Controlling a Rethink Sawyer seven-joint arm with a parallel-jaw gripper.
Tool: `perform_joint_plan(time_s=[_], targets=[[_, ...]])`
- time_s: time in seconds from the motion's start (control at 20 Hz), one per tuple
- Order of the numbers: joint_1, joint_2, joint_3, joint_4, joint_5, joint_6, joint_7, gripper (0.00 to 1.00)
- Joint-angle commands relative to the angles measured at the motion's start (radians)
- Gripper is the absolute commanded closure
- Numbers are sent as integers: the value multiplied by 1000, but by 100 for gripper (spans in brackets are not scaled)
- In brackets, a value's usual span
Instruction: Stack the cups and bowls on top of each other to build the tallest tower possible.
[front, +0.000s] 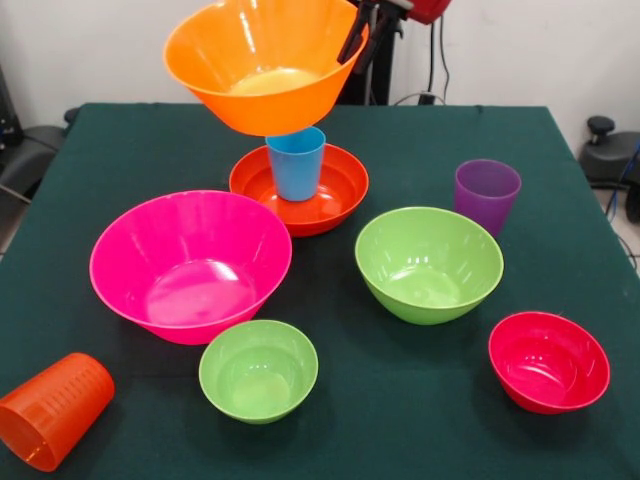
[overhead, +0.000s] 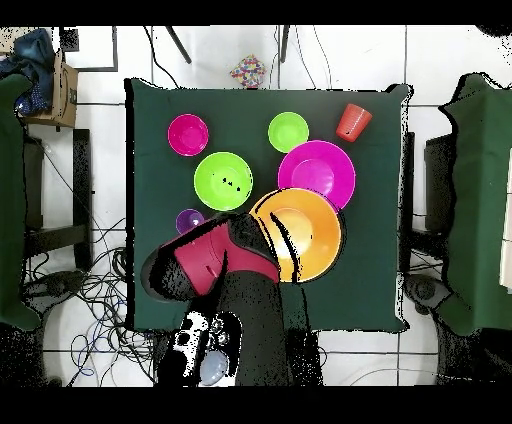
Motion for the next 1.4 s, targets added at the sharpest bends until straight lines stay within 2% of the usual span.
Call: perform_joint_plan(time_s=[0.05,1.4], targets=[[25,16,23,-54,25,-21,117,100],[60,56,-17,-91,42,-30,126,100]])
